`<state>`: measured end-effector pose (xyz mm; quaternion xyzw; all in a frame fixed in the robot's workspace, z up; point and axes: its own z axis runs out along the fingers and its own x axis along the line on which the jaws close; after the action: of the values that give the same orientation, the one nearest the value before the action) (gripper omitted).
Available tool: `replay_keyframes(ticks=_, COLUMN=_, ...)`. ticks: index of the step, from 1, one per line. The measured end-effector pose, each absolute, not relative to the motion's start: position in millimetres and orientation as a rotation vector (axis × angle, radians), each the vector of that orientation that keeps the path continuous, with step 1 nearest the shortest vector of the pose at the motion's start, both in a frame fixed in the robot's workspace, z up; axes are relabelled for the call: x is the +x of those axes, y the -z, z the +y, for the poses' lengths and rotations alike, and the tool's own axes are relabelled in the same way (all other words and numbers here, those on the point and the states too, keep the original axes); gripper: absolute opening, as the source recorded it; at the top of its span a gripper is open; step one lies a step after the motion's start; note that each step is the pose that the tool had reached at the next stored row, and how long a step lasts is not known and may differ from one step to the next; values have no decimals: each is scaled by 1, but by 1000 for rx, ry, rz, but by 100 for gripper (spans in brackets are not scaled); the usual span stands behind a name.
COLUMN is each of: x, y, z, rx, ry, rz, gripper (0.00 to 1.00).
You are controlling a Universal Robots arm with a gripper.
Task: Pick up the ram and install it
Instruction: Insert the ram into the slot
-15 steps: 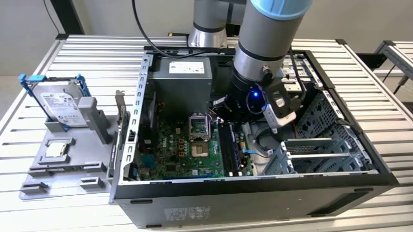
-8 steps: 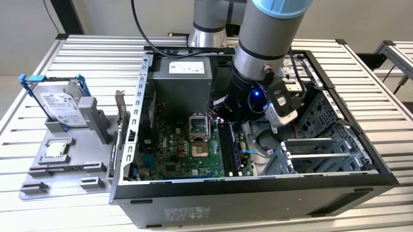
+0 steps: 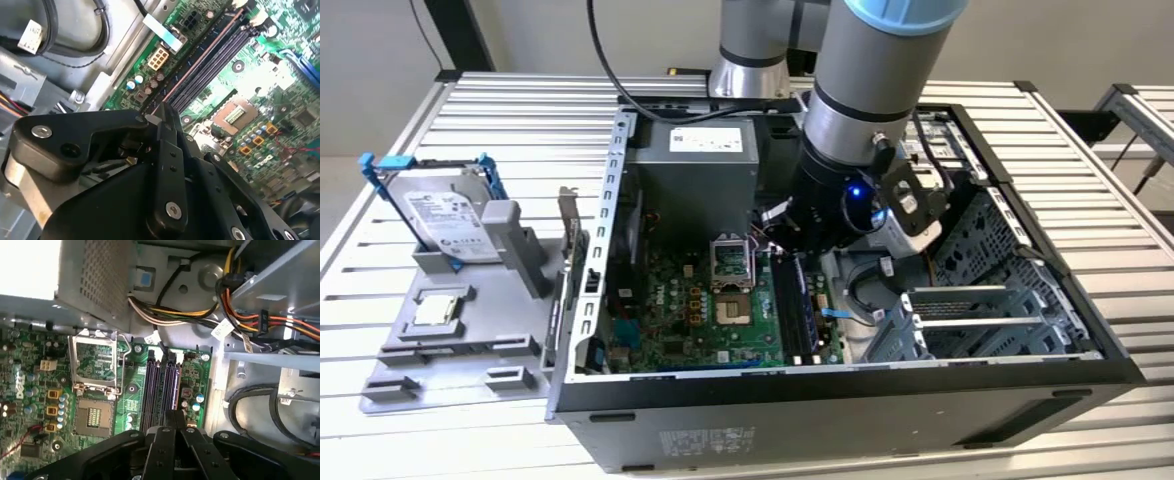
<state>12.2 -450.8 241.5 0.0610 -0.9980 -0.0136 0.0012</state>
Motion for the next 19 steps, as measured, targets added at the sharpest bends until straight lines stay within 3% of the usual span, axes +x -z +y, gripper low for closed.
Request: replay_keyframes(ticks=19, x=12, y=-241, z=-451, rx=728, ry=41, rz=-3051, gripper=0)
